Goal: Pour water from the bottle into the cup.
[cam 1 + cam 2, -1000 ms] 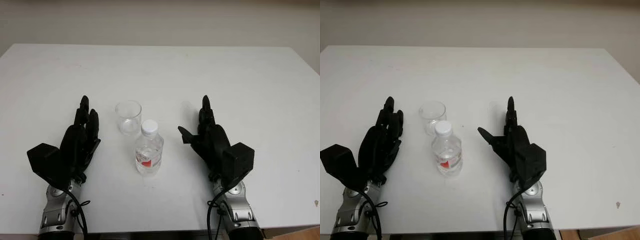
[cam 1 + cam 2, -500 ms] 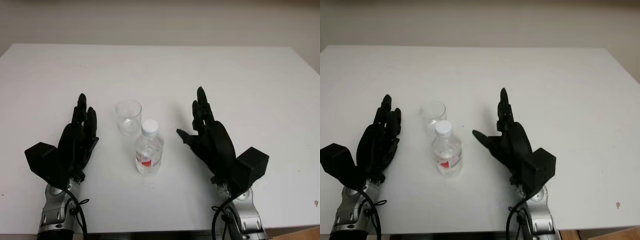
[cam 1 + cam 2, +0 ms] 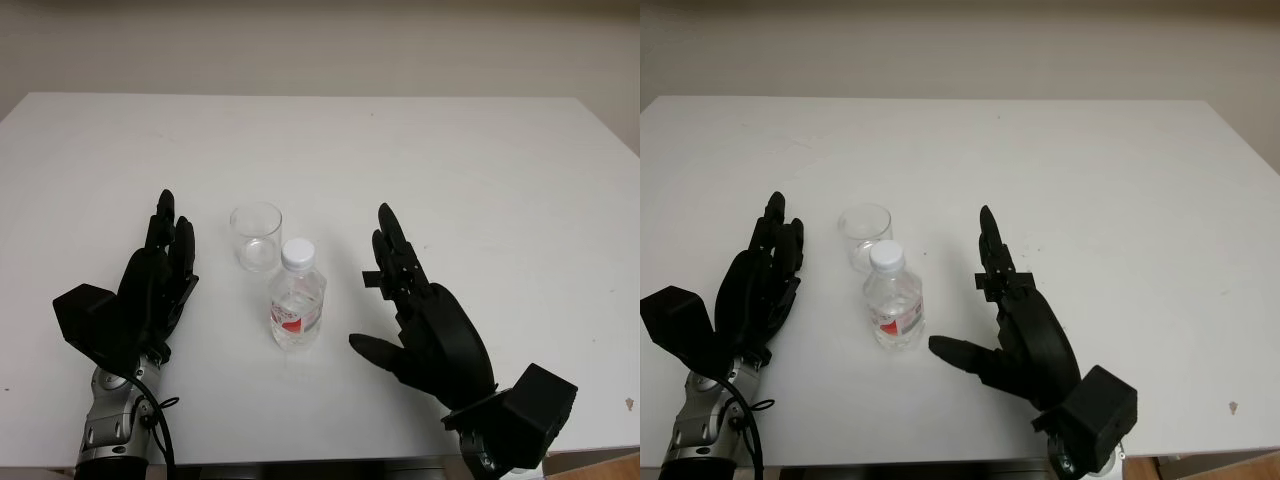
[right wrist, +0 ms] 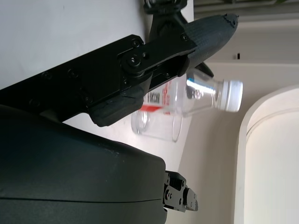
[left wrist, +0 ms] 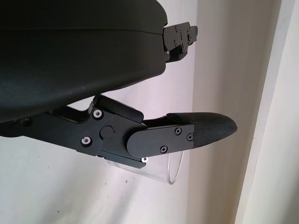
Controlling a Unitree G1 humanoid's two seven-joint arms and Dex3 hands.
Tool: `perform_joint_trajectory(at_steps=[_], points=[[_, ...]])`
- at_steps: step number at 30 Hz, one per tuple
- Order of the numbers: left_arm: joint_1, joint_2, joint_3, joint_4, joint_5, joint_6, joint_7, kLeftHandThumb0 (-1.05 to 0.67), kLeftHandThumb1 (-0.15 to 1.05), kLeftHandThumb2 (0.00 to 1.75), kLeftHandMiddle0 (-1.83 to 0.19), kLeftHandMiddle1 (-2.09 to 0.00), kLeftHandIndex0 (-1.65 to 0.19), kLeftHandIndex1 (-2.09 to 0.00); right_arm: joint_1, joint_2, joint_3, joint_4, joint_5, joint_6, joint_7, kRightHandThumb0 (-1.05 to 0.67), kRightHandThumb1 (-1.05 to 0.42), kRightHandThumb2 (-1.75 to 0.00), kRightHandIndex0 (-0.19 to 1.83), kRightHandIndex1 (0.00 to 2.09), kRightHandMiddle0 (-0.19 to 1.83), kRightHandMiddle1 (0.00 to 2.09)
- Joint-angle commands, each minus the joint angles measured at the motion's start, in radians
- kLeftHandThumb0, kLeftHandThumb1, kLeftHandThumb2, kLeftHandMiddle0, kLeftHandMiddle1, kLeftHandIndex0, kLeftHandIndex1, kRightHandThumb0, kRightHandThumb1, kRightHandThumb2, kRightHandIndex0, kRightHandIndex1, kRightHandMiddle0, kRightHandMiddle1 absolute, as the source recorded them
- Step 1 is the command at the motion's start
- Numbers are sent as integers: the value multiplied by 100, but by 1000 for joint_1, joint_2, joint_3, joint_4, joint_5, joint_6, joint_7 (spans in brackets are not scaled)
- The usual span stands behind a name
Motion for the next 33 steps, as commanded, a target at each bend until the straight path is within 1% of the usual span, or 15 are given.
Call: perform_joint_trajectory(at_steps=[1, 5, 9, 13, 18, 24, 33], points=[[-19, 6, 0, -6, -2, -4, -2, -77, 105, 53, 16, -5, 16, -5, 3, 9, 14, -4, 1, -15, -4, -103, -94, -5, -19, 0, -19, 0], [-17, 6, 0, -6, -8, -6, -7, -77, 105, 52, 16, -5, 16, -5, -7, 36, 45, 27, -47, -4, -56, -103, -95, -6, -19, 0, -19, 0], [-14, 2, 0, -8, -9, -7, -6, -77, 105, 52, 16, -5, 16, -5, -36, 58, 76, 88, -94, -22, -90, -102, -96, -6, -19, 0, -19, 0], [-7, 1, -2, -16, -8, -5, -4, -77, 105, 52, 16, -5, 16, -5, -74, 98, 90, 172, -85, -48, -102, -103, -95, -5, -19, 0, -19, 0], [2, 1, -4, -24, -2, -5, 2, -77, 105, 52, 16, -5, 16, -5, -113, 122, 95, 253, -105, -83, -125, -103, -96, -5, -19, 0, -19, 0], [0, -2, -6, -20, -2, -10, 2, -76, 105, 53, 16, -6, 16, -6, -143, 138, 98, 300, -103, -95, -133, -100, -95, -5, -19, 0, -19, 0], [-5, -1, -13, -20, 4, -3, 7, -77, 105, 53, 16, -5, 16, -5, -182, 172, 105, 345, -93, -106, -147, -101, -94, -5, -19, 0, -19, 0]])
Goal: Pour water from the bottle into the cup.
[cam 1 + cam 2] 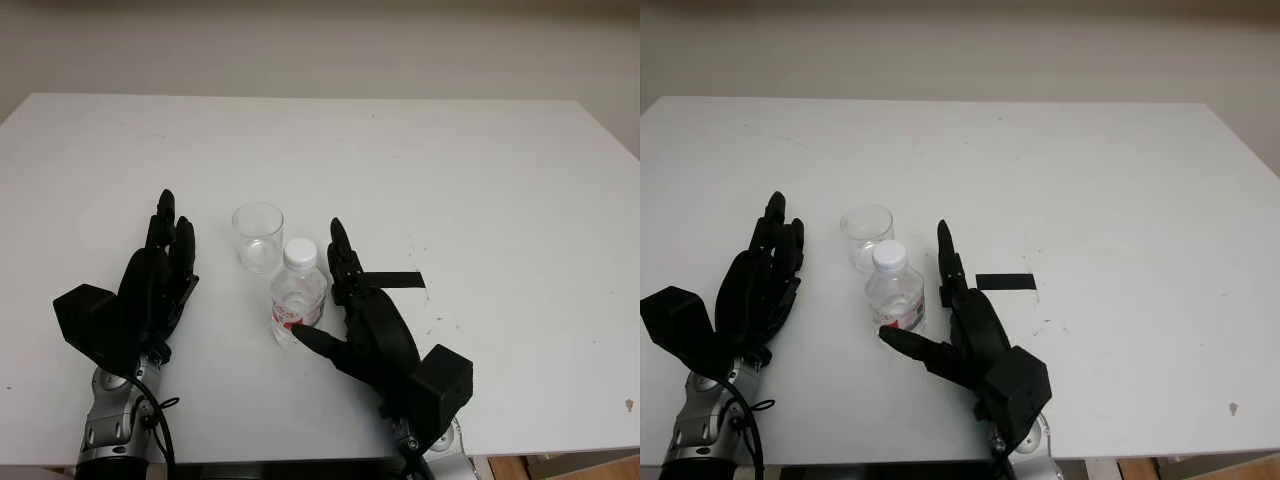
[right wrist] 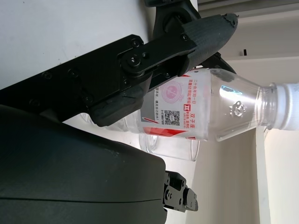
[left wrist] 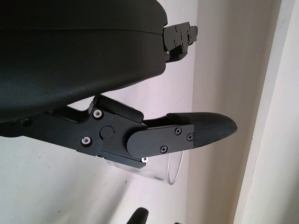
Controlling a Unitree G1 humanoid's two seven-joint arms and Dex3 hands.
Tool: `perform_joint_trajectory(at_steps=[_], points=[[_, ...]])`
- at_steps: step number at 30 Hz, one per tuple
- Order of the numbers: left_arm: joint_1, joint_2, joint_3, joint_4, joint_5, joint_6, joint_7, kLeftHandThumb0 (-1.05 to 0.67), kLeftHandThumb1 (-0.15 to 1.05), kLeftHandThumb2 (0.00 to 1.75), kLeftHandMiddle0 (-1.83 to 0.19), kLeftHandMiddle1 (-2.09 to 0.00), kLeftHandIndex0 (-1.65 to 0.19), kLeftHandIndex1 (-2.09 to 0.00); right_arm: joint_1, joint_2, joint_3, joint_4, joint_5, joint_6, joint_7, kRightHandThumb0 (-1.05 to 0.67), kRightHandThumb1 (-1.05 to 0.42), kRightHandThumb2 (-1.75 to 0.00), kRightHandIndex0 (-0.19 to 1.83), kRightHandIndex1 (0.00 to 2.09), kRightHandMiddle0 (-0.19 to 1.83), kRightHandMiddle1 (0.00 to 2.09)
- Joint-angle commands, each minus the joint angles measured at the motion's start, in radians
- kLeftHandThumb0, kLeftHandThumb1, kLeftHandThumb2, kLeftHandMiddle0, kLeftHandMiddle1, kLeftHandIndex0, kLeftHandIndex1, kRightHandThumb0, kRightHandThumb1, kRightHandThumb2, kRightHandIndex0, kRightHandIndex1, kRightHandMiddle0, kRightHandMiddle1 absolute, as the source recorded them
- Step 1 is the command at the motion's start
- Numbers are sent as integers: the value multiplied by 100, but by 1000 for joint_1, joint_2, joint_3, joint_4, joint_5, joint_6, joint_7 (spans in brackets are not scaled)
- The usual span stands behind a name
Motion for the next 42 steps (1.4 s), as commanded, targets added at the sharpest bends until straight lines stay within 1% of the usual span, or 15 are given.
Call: perform_joint_trajectory(at_steps=[1, 5, 13, 23, 26, 27, 28, 29, 30, 31, 32, 33, 34, 37, 42], points=[[-7, 0, -6, -18, 5, -3, 3, -77, 105, 53, 16, -5, 16, -5, -26, 27, 3, 5, 11, -6, 4, -101, -94, -5, -19, 0, -19, 0], [-12, -9, -9, -8, 3, -13, 8, -76, 105, 54, 16, -5, 16, -5, -48, 24, 12, -3, 8, 24, 6, -104, -94, -5, -19, 0, -19, 0], [-14, -28, -13, -5, 6, -25, 24, -77, 105, 51, 15, -6, 15, -6, -74, 26, 15, 3, 18, 18, 19, -105, -92, -5, -19, 0, -19, 0], [4, -34, -21, -14, 7, -28, 26, -76, 105, 53, 17, -5, 17, -5, -78, 50, 19, 31, 42, -32, -3, -95, -89, -5, -19, 0, -19, 0], [7, -37, -21, -18, 2, -24, 26, -76, 105, 53, 18, -5, 18, -5, -77, 52, 27, 30, 19, -34, -32, -90, -88, -5, -15, 2, -17, 1], [8, -39, -21, -19, 2, -23, 27, -76, 105, 53, 17, -5, 18, -5, -76, 54, 29, 30, 7, -36, -47, -86, -88, -5, -10, 5, -11, 4], [10, -43, -20, -21, -2, -20, 29, -76, 105, 53, 17, -5, 18, -5, -74, 57, 33, 30, -8, -37, -66, -81, -88, -5, -4, 15, -4, 14], [11, -45, -19, -24, -5, -18, 30, -76, 105, 52, 17, -5, 18, -5, -73, 58, 35, 30, -19, -37, -80, -77, -88, -5, -10, 66, -10, 56], [13, -46, -19, -23, -6, -19, 30, -76, 105, 52, 17, -5, 17, -5, -73, 59, 39, 31, -31, -38, -95, -74, -88, -5, -15, 99, -15, 84], [14, -46, -20, -21, -5, -23, 29, -76, 105, 52, 17, -5, 18, -5, -72, 60, 42, 32, -37, -42, -105, -69, -89, -6, -17, 150, -17, 133], [14, -47, -19, -19, -3, -26, 30, -76, 105, 52, 17, -5, 18, -5, -71, 60, 45, 32, -40, -42, -112, -67, -90, -6, -18, 174, -18, 157], [15, -47, -19, -18, -1, -29, 31, -76, 105, 52, 17, -5, 18, -5, -70, 60, 48, 30, -42, -40, -118, -67, -90, -6, -19, 191, -19, 174], [15, -47, -19, -18, 0, -30, 31, -76, 105, 52, 17, -5, 18, -5, -69, 59, 50, 29, -42, -39, -122, -66, -90, -5, -19, 202, -19, 189], [17, -48, -21, -23, 2, -24, 37, -76, 105, 52, 17, -5, 18, -5, -68, 57, 55, 30, -39, -42, -128, -64, -89, -5, -19, 209, -19, 205], [21, -48, -25, -31, 6, -25, 43, -76, 105, 53, 18, -5, 18, -5, -65, 52, 58, 25, -20, -31, -119, -61, -89, -5, -11, 209, -19, 209]])
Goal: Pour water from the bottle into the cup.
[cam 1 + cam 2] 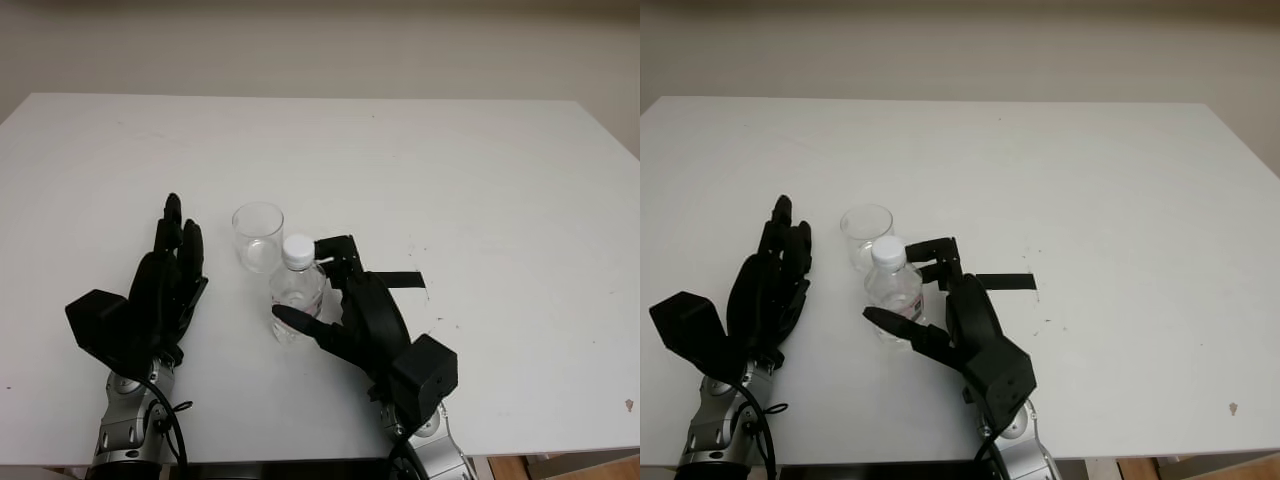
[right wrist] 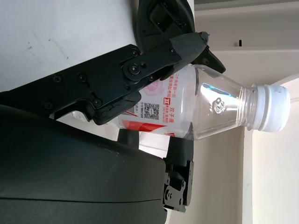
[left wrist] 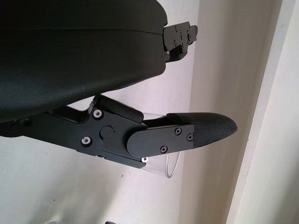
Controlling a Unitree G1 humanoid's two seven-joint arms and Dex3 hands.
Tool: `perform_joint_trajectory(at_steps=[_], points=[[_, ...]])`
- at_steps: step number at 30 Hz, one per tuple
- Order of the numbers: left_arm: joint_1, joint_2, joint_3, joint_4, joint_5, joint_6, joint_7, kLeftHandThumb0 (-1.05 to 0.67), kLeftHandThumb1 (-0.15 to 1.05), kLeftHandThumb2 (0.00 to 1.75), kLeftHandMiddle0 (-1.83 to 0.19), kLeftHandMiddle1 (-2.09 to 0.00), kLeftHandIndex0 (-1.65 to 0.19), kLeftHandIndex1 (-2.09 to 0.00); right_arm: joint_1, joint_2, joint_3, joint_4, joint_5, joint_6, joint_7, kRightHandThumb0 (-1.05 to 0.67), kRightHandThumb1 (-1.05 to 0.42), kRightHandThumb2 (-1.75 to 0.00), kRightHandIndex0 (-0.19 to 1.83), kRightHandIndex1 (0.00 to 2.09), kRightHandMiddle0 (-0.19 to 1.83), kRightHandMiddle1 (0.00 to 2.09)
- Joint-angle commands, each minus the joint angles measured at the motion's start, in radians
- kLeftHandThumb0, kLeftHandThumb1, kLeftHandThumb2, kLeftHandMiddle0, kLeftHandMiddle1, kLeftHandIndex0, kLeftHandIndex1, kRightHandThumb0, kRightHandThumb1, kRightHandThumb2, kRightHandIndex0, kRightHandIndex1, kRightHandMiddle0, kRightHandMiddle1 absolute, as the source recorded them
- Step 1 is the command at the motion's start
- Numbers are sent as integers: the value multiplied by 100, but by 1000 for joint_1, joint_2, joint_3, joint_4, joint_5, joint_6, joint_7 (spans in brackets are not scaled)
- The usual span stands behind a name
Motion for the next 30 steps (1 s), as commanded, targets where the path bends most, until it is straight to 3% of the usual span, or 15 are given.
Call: perform_joint_trajectory(at_steps=[1, 2, 6, 9, 10, 14, 16, 22, 30], points=[[4, -3, -1, -14, 3, -5, 2, -76, 105, 53, 18, -5, 18, -5, 1, 54, 16, -1, 13, -3, 6, -61, -89, -5, -7, 209, -18, 209], [3, -3, -1, -13, 2, -5, 1, -76, 105, 52, 18, -5, 18, -5, 1, 52, 17, -5, 16, 5, 10, -60, -88, -5, -1, 209, -15, 209], [4, -1, -1, -15, 0, -1, 0, -76, 105, 53, 18, -5, 18, -5, -2, 36, 27, -18, -14, 24, 8, -61, -91, -6, 52, 209, 27, 209], [4, 0, -1, -13, 1, -1, -1, -76, 105, 53, 19, -5, 19, -5, 0, 35, 32, -32, -29, 51, 5, -59, -100, -8, 107, 209, 63, 209], [3, 0, 0, -11, 1, -2, 0, -76, 105, 53, 19, -5, 19, -5, 1, 34, 34, -36, -38, 56, 1, -58, -102, -8, 115, 209, 69, 209], [3, 4, 1, -11, 3, 0, -1, -76, 105, 53, 18, -5, 19, -5, 3, 30, 39, -42, -46, 56, 2, -52, -105, -37, 144, 209, 96, 209], [4, 6, 2, -12, 0, 1, -3, -76, 105, 53, 18, -5, 18, -5, 7, 35, 38, -51, -29, 74, 9, -51, -105, -49, 167, 209, 128, 209], [4, 10, 7, -11, 2, -3, -3, -76, 105, 52, 17, -6, 17, -6, 10, 52, 40, -65, -18, 109, -15, -48, -105, -56, 183, 209, 160, 209], [3, 20, 11, -13, -3, 2, -8, -75, 105, 51, 17, -6, 16, -6, -1, 67, 45, -32, -5, 72, -58, -46, -105, -56, 183, 209, 173, 209]])
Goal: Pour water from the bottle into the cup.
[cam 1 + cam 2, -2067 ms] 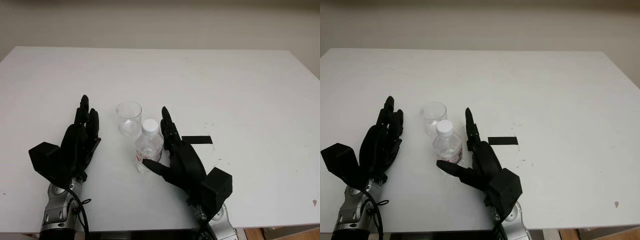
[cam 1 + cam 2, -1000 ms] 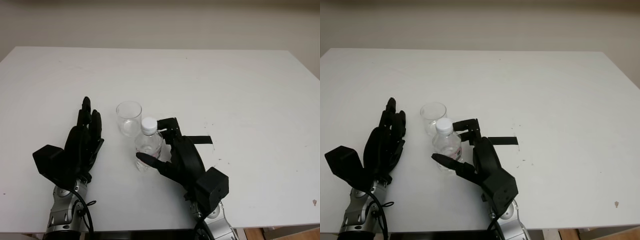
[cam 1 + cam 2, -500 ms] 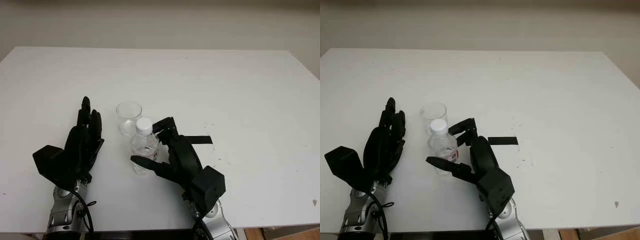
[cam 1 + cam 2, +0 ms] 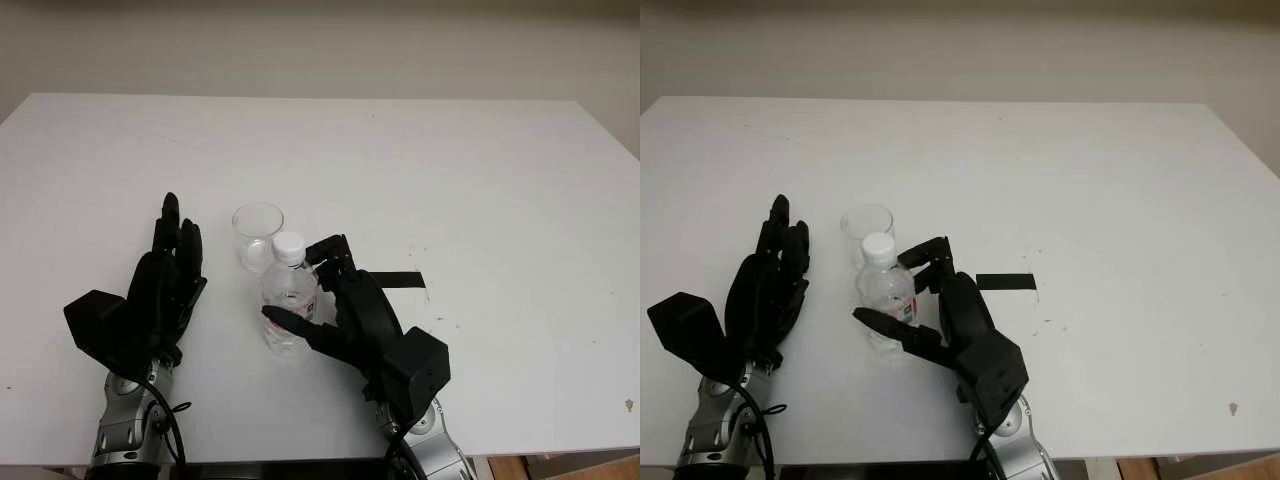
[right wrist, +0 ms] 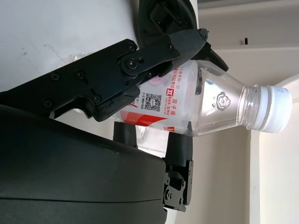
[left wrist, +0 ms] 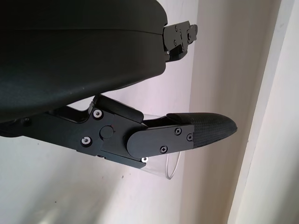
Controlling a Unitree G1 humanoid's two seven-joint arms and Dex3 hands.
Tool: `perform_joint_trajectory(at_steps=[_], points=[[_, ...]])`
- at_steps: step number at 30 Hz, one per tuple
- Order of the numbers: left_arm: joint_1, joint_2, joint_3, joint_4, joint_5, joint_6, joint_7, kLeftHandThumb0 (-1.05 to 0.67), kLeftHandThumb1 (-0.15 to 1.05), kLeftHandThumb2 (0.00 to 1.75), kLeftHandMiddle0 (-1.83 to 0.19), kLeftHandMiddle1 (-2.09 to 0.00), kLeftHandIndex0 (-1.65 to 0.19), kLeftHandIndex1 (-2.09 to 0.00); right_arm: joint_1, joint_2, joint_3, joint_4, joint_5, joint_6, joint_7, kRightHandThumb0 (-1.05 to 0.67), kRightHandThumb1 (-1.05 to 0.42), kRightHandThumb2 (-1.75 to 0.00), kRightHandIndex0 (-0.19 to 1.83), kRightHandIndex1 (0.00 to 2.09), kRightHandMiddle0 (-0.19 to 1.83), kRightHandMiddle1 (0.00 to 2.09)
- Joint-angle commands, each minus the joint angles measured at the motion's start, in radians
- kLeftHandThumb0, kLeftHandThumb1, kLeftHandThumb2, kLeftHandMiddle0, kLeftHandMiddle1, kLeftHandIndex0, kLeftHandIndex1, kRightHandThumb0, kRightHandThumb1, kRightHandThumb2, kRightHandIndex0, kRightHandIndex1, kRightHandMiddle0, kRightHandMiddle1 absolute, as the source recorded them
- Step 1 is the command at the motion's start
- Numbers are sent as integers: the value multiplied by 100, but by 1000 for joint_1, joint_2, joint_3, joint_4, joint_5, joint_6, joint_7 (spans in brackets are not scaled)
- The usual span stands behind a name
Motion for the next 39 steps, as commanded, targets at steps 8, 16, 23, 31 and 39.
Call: perform_joint_trajectory(at_steps=[8, 16, 23, 31, 39], points=[[-8, 18, 6, -3, -1, 1, -13, -75, 105, 52, 16, -6, 16, -6, -21, 76, 6, 8, 4, -5, -41, -45, -105, -57, 183, 209, 183, 209], [-13, 23, 5, -10, 0, 14, -15, -76, 105, 52, 15, -6, 16, -6, -69, 54, -26, -13, -17, -16, -80, -45, -105, -58, 183, 209, 180, 209], [-20, 25, 5, -5, -4, 16, -19, -76, 105, 51, 16, -5, 16, -6, -158, 17, -101, -17, -39, -18, -67, -43, -105, -61, 183, 209, 171, 209], [-25, 25, 4, 1, -1, 14, -19, -76, 105, 52, 16, -5, 16, -6, -299, -36, -211, 81, -82, -88, -63, -39, -105, -56, 183, 209, 164, 209], [-23, 19, 3, -3, -2, 17, -16, -76, 105, 52, 16, -5, 16, -5, -463, -123, -276, 241, -180, -167, -99, -38, -105, -46, 162, 209, 119, 209]])
